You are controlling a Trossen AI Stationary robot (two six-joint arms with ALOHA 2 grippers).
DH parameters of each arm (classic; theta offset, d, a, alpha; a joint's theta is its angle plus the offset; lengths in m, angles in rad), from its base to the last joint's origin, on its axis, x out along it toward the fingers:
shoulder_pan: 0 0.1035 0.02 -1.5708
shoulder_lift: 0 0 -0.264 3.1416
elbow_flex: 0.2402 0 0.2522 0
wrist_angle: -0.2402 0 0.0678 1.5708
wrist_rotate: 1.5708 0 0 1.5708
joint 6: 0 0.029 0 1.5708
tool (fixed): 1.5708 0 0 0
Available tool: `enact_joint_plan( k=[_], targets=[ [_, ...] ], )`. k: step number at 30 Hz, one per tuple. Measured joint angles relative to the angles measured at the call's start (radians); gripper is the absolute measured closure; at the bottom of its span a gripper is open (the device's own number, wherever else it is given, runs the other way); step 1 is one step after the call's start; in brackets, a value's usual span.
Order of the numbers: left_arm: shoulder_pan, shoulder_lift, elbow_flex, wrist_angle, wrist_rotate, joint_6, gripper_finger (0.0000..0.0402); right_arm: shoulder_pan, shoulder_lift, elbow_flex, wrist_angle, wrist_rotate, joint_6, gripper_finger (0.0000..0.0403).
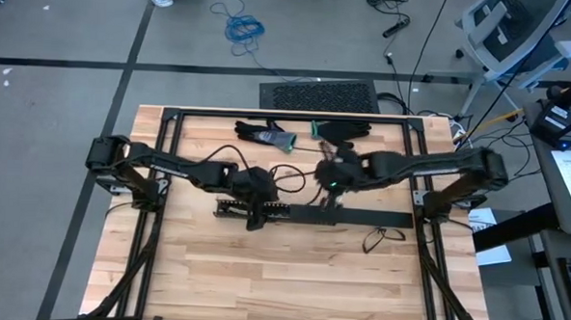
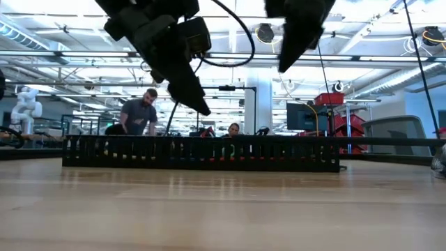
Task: Ziptie cables
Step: Close the black cable duct
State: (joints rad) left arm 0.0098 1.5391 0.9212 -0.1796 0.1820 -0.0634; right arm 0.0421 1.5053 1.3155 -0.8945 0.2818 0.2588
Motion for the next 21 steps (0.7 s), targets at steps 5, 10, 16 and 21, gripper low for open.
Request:
enact_joint_plan(
  k=[5, 10, 16, 21],
  targets=[
    [-0.001, 0.002, -0.073, 0.151, -0.065, 0.044, 0.0045, -0.003, -0.137, 0.0, -0.098, 0.09, 0.1, 0.0403],
    [0.002, 0.055, -0.12, 0.216, -0.091, 0.054, 0.0045, -0.001, -0.225, 0.001, -0.117, 0.148, 0.195, 0.0403],
    [-0.003, 0.125, -0.118, 0.266, -0.089, 0.07, 0.0045, -0.001, -0.242, 0.001, -0.114, 0.168, 0.198, 0.0403],
    [-0.003, 0.128, -0.117, 0.308, -0.135, 0.051, 0.0045, -0.001, -0.231, 0.001, -0.111, 0.167, 0.19, 0.0403]
  ],
)
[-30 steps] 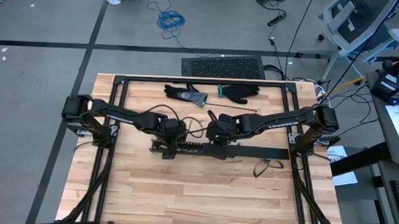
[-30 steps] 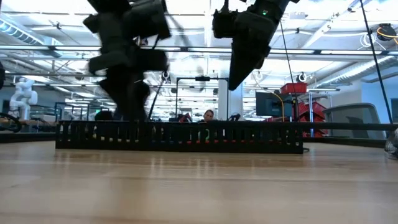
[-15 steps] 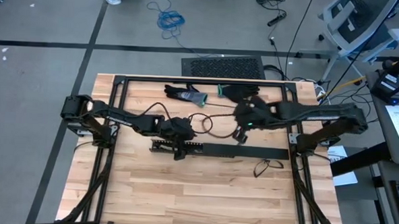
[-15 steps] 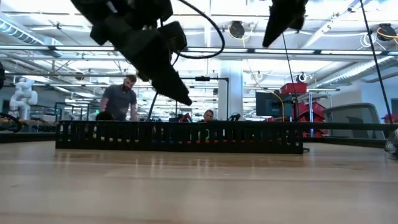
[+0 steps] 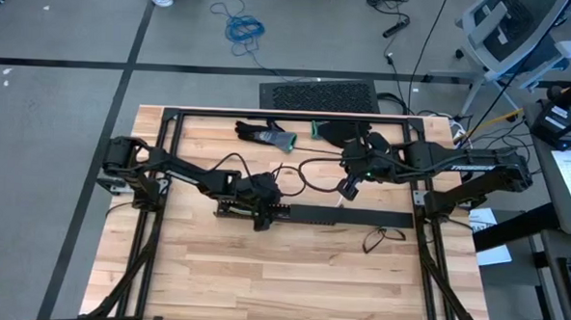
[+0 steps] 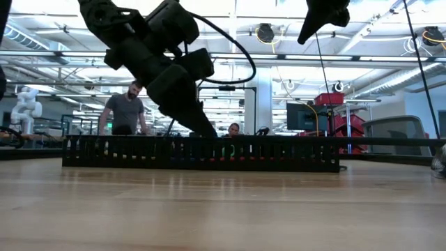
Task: Ziptie cables
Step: Close the black cable duct
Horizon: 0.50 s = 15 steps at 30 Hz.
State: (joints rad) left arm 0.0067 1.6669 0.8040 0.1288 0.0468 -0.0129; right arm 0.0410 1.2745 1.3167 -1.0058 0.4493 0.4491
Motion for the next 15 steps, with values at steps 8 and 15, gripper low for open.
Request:
enact_joint_plan(
  k=[8, 15],
  targets=[
    [0.0, 0.065, 0.002, 0.076, -0.029, 0.015, 0.0045, 0.0, 0.005, 0.0, 0.009, 0.001, -0.012, 0.0403],
    [0.0, 0.082, 0.0, 0.098, -0.028, -0.004, 0.0045, 0.0, 0.006, 0.0, 0.015, 0.0, -0.012, 0.0403]
  ],
)
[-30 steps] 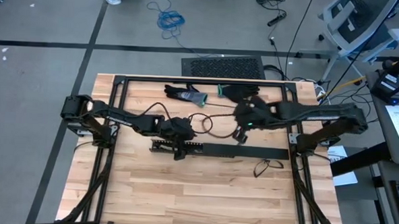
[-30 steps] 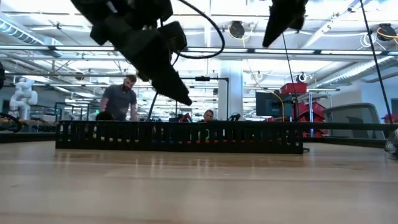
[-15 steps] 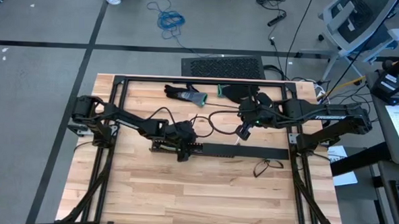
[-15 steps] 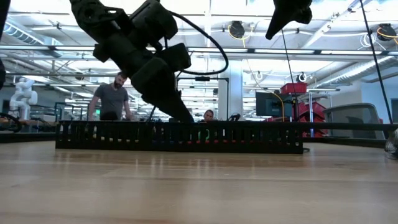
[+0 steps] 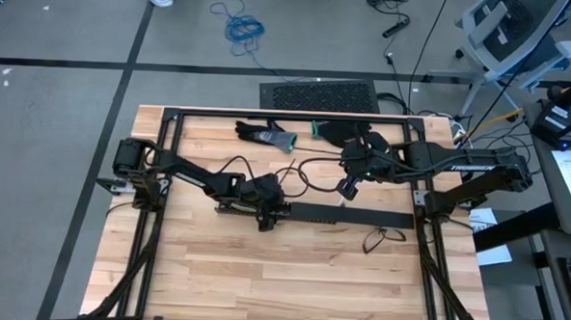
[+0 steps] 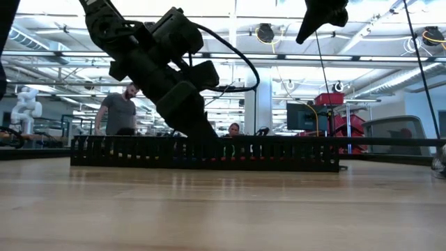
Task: Ziptie cables
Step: Close the black cable duct
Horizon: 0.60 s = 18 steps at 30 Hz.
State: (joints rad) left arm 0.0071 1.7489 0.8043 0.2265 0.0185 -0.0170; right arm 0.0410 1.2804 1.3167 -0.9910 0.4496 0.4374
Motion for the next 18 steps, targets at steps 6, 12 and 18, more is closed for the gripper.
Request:
enact_joint_plan(
  k=[6, 12, 18],
  targets=[
    [0.0, 0.0, 0.0, 0.046, 0.0, 0.0, 0.0045, 0.0, 0.0, 0.0, 0.008, 0.0, 0.005, 0.0403],
    [0.0, 0.001, 0.0, 0.048, 0.002, 0.025, 0.0045, 0.0, 0.0, 0.0, 0.032, 0.0, 0.006, 0.0403],
    [0.0, 0.041, 0.001, 0.064, 0.035, 0.025, 0.0045, 0.0, 0.0, 0.0, 0.046, -0.004, 0.007, 0.0403]
  ],
)
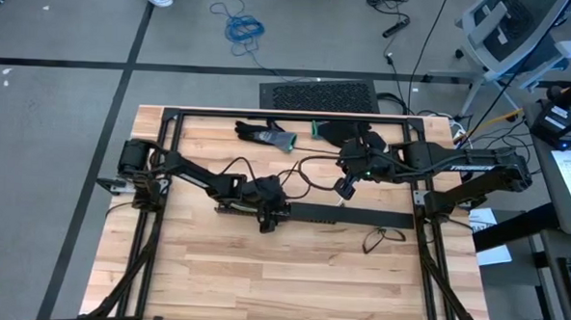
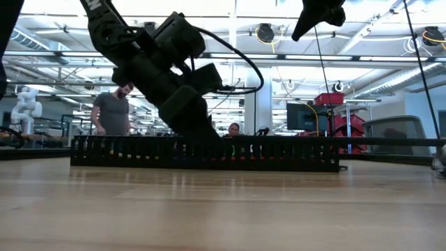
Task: Ziptie cables
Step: Close the black cable duct
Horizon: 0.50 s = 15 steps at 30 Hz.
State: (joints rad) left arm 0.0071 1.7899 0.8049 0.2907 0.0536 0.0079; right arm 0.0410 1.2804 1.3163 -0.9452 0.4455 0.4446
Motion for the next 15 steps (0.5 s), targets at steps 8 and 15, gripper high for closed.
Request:
enact_joint_plan(
  k=[8, 15],
  targets=[
    [0.0, 0.004, 0.003, 0.049, 0.001, -0.002, 0.0062, 0.0, 0.0, 0.0, 0.012, -0.001, 0.0, 0.0403],
    [0.0, 0.004, 0.005, 0.037, 0.0, -0.001, 0.0104, 0.0, 0.0, -0.001, 0.024, -0.001, 0.0, 0.0403]
  ],
)
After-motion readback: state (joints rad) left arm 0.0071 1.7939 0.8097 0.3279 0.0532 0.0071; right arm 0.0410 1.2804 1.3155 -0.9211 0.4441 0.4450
